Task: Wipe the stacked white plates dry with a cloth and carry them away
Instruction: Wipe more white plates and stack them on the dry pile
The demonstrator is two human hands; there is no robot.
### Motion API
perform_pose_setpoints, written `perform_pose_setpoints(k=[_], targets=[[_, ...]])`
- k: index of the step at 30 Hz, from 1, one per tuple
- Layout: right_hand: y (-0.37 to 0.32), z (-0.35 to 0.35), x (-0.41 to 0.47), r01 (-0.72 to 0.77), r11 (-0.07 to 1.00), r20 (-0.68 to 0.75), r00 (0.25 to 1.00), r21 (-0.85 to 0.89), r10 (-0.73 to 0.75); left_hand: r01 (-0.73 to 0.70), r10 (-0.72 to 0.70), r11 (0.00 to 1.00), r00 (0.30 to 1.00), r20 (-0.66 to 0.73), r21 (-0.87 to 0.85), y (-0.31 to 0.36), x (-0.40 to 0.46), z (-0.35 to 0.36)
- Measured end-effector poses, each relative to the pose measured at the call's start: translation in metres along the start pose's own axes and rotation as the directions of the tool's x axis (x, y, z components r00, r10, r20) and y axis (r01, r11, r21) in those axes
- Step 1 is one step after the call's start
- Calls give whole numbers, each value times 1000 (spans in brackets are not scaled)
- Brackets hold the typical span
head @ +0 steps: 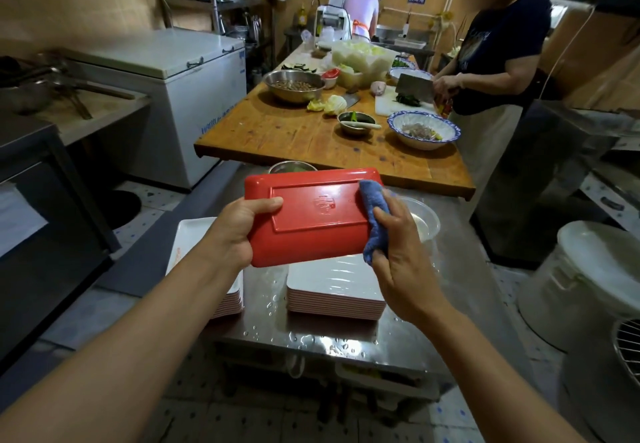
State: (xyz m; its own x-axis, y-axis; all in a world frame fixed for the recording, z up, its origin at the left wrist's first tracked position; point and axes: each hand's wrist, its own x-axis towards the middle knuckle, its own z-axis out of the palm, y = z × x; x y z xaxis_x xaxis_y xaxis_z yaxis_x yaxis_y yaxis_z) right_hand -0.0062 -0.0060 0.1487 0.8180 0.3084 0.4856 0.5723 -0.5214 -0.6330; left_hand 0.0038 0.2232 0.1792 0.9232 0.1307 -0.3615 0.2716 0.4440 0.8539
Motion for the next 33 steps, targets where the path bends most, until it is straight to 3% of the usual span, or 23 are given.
perform_pose_setpoints(k=[4, 10, 16, 21, 25, 31, 33], targets=[[-8, 19, -3, 84, 964, -48, 994, -251, -99, 65, -66, 997, 998, -16, -46, -6, -4, 11], [-46, 63, -2, 169, 965, 26, 986, -199, -167, 5, -12, 988, 999, -48, -152, -16, -9, 20], [-52, 73, 33, 50, 976, 99, 995, -212, -30, -95, 85, 979, 995, -59, -178, -18, -16, 8], [-31, 68, 50, -124, 974, 6, 992, -187, 128, -111, 92, 979, 989, -114, -169, -10, -23, -19], [-22, 75, 52, -224, 974, -41, 974, -44, 222, -122, 95, 979, 982, -161, -163, -6, -27, -45], [-23, 96, 59, -326, 944, 62, 945, 53, 322, -144, 109, 980, 966, -236, -138, 0, -30, -83], [-25, 103, 60, -337, 939, 52, 941, 75, 333, -202, 176, 975, 956, -233, -91, 3, -30, -95]])
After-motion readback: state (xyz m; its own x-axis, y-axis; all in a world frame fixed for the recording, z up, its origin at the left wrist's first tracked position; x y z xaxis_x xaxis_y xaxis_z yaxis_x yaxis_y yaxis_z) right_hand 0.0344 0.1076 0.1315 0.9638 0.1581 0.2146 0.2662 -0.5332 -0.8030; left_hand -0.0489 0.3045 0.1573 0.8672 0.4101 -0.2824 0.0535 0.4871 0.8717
